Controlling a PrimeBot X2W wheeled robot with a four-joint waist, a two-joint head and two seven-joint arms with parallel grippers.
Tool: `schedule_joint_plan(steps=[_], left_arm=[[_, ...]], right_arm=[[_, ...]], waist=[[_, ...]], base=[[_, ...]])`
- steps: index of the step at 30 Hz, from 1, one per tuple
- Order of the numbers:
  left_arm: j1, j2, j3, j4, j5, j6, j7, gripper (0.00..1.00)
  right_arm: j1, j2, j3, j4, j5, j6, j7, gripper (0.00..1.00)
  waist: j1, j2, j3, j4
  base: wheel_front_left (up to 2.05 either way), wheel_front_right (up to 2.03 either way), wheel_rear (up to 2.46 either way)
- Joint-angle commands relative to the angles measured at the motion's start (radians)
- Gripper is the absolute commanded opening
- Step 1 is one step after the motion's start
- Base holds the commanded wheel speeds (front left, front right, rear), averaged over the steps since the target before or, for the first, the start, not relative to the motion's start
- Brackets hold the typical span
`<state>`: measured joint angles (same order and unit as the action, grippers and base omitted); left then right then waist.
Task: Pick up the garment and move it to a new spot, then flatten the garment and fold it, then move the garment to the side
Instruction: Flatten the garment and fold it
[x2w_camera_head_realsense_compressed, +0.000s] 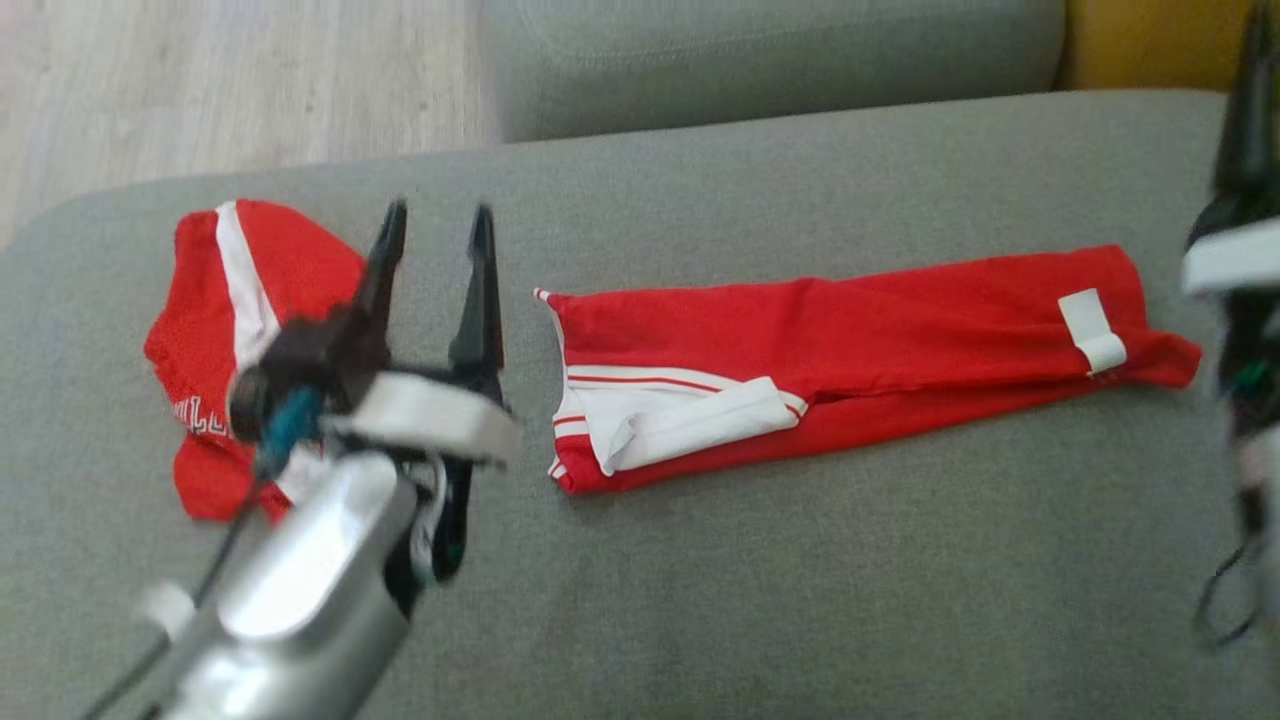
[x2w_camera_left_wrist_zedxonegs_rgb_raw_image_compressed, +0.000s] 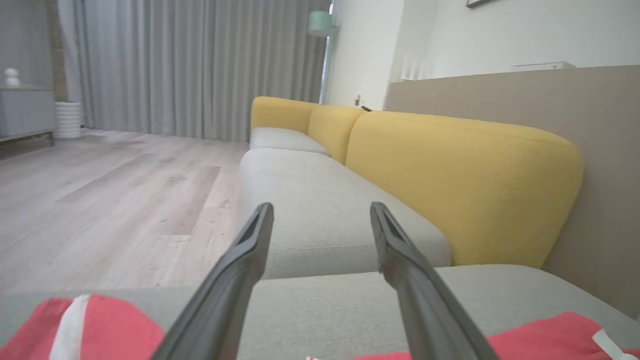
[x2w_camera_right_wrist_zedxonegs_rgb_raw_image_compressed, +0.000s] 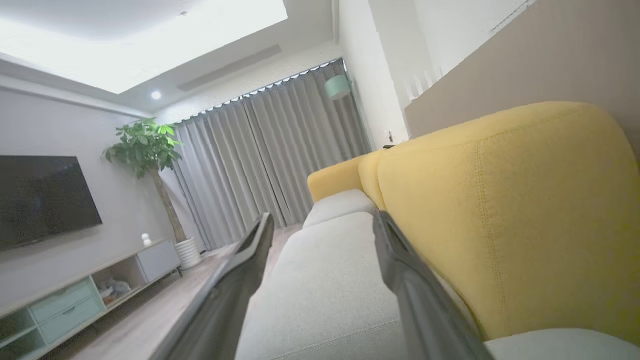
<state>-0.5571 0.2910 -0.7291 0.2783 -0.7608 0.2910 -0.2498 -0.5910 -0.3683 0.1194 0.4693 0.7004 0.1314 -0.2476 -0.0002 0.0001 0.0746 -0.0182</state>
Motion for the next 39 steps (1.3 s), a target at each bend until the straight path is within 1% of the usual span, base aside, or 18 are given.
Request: schedule_joint_plan(steps=[1,4,7,11,16,22,24,26,29,32,36,39], left_arm=[[-0.008,0.008,0.051,-0.035,0.020,0.006,-0.010,1.00],[0.079,-0.031,0.118,-0.079,0.091,0.020,-0.011,1.00],[0.177,-0.076,0.180,-0.099,0.155,-0.001,-0.012,1.00],[0.279,-0.127,0.256,-0.096,0.230,-0.050,-0.012,1.00],[0.340,-0.175,0.328,-0.082,0.312,-0.110,-0.012,1.00],[0.341,-0.209,0.386,-0.070,0.379,-0.170,-0.012,1.00],[0.332,-0.217,0.396,-0.067,0.398,-0.183,-0.012,1.00],[0.321,-0.223,0.409,-0.067,0.412,-0.193,-0.012,1.00],[0.306,-0.230,0.418,-0.064,0.430,-0.208,-0.012,1.00],[0.292,-0.234,0.424,-0.060,0.444,-0.219,-0.012,1.00],[0.271,-0.238,0.425,-0.053,0.454,-0.233,-0.012,1.00],[0.260,-0.239,0.426,-0.051,0.456,-0.236,-0.012,1.00]], right_arm=[[0.042,0.023,-0.008,-0.046,-0.036,-0.001,-0.008,1.00],[0.161,0.140,-0.077,-0.109,-0.129,-0.001,-0.012,1.00],[0.281,0.231,-0.120,-0.147,-0.221,-0.001,-0.013,1.00],[0.404,0.289,-0.134,-0.171,-0.308,-0.001,-0.013,1.00],[0.475,0.312,-0.124,-0.189,-0.359,-0.001,-0.013,1.00],[0.466,0.317,-0.129,-0.202,-0.383,-0.001,-0.014,1.00],[0.449,0.318,-0.159,-0.200,-0.394,-0.001,-0.014,1.00],[0.418,0.318,-0.239,-0.171,-0.414,-0.001,-0.007,1.00],[0.330,0.318,-0.336,-0.108,-0.458,-0.001,0.024,1.00],[0.228,0.318,-0.437,-0.027,-0.524,-0.001,0.083,1.00],[0.104,0.318,-0.611,0.098,-0.635,-0.001,0.166,1.00],[0.036,0.318,-0.709,0.172,-0.733,-0.001,0.218,1.00]], waist=[[0.0002,-0.0001,-0.008,-0.001],[0.0002,-0.0001,-0.014,0.001],[0.0002,-0.0001,-0.015,0.003],[0.0002,-0.0001,-0.012,0.000],[0.0002,-0.0001,0.008,-0.007],[0.0002,-0.0001,0.035,-0.015],[0.0002,-0.0001,0.052,-0.016],[0.0002,-0.0001,0.070,-0.017],[0.0002,-0.0001,0.096,-0.015],[0.0002,-0.0001,0.123,-0.010],[0.0002,-0.0001,0.153,0.008],[0.0002,-0.0001,0.174,0.020]], base=[[0.00,0.00,0.00],[0.00,0.00,0.00],[0.00,0.00,0.00],[0.00,0.00,0.00],[0.00,0.00,0.00],[0.00,0.00,0.00],[0.00,0.00,0.00],[0.00,0.00,0.00],[0.00,0.00,0.00],[0.00,0.00,0.00],[0.00,0.00,0.00],[0.00,0.00,0.00]])
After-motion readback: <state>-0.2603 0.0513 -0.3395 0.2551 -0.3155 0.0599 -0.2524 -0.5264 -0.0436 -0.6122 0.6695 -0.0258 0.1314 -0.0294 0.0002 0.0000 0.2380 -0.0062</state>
